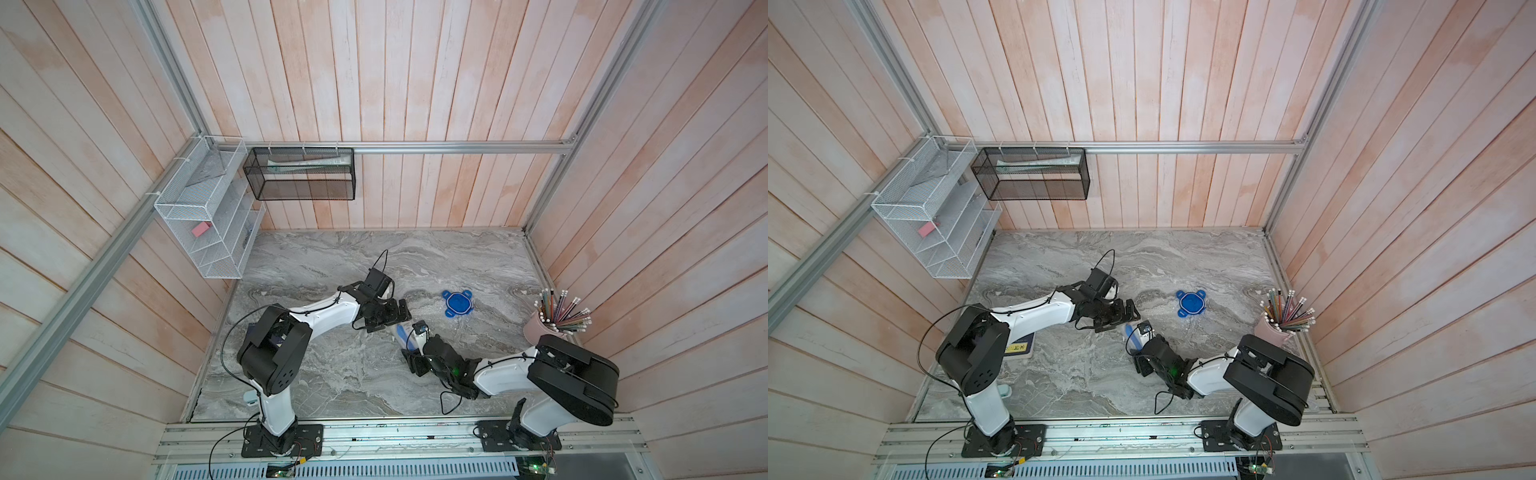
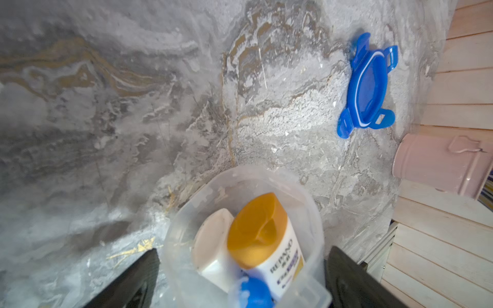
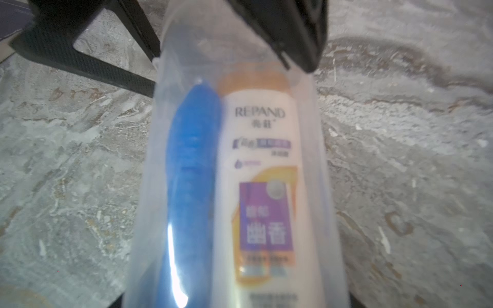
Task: Take out toiletry kits
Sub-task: 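Pick up the container from the center of the board, then pour the toiletry kits out of the container.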
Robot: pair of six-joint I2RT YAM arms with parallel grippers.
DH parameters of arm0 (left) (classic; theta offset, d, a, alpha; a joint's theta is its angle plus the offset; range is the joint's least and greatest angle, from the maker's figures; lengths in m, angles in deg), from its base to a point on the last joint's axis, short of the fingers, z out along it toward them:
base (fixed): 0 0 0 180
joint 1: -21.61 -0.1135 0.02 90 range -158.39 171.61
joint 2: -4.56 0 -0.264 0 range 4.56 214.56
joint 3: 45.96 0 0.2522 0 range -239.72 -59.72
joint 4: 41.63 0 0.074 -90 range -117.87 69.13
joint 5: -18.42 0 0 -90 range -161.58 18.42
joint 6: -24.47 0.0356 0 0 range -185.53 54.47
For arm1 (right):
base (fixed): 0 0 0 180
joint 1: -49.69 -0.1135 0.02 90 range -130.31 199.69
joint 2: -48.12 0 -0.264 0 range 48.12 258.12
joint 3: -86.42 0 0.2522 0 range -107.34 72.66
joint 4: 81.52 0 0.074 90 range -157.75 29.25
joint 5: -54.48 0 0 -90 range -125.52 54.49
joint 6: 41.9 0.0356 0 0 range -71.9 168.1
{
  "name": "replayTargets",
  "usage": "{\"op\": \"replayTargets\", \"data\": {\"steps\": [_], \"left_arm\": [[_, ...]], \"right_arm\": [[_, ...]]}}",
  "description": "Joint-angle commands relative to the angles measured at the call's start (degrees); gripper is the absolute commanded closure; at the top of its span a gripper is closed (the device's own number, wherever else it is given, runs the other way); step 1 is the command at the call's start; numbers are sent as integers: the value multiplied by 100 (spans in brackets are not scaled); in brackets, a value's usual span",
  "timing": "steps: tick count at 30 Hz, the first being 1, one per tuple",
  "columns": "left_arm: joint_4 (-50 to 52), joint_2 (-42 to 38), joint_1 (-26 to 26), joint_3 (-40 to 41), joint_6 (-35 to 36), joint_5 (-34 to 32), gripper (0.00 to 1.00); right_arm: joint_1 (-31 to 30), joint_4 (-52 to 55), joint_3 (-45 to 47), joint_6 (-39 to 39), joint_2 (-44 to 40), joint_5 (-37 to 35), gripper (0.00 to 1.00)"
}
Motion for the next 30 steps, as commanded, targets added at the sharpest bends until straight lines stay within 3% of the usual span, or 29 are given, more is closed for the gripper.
{"op": "replayTargets", "data": {"steps": [1,6,11,16,21,30], "left_arm": [[-199,61,-114,151,45,149,0],[-307,-85,-212,193,98,160,0],[-267,-60,-390,38,140,335,0],[-170,-139,-545,-74,176,335,0],[-142,-209,-678,-138,251,292,0],[-307,-327,-857,137,294,298,0]], "right_arm": [[-1,1187,-350,88,-143,488,58],[-2,2804,-1068,212,-320,886,68],[10,5277,-2489,508,-219,1440,70],[56,6739,-3447,739,-176,1795,73],[352,7530,-4140,633,-121,2310,75],[711,7768,-4210,374,74,2959,79]]}}
